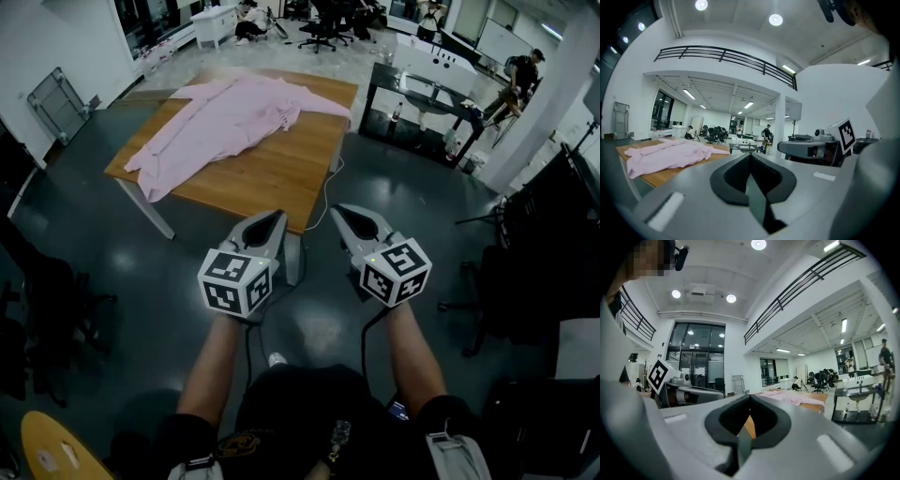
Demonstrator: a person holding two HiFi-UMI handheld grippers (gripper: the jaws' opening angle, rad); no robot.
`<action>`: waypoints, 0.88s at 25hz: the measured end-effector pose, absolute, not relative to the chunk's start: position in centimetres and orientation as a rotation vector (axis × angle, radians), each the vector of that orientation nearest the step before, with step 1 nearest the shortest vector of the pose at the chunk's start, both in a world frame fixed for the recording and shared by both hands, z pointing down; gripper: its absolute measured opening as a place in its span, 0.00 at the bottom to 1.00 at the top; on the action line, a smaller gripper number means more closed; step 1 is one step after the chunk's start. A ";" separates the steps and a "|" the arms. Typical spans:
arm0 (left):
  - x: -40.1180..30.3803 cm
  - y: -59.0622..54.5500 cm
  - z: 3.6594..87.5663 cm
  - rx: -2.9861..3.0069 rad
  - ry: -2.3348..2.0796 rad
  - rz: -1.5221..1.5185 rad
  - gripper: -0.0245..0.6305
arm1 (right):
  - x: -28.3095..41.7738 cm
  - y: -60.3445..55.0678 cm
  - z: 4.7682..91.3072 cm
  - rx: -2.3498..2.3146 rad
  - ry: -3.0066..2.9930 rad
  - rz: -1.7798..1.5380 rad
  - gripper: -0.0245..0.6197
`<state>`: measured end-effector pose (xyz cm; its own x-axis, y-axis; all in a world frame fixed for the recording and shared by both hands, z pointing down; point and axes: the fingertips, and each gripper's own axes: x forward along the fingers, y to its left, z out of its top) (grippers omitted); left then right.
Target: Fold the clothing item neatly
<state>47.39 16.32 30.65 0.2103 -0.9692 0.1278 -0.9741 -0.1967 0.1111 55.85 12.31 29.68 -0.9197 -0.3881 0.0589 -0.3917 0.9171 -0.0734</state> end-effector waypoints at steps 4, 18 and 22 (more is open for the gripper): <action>41.0 18.5 31.8 2.243 -1.932 0.050 0.05 | 49.1 13.9 30.1 0.529 -3.049 0.125 0.04; 26.5 19.3 34.5 2.016 -2.077 0.029 0.05 | 34.6 13.7 32.8 0.257 -3.016 0.150 0.04; 23.2 17.1 35.5 1.979 -2.087 0.048 0.05 | 30.6 11.2 33.4 0.209 -3.020 0.172 0.04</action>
<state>23.19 17.10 35.47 -0.0349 -0.9764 0.2129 -0.9853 0.0694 0.1564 30.62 11.25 33.42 -0.9846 -0.1309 0.1161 -0.1432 0.9841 -0.1050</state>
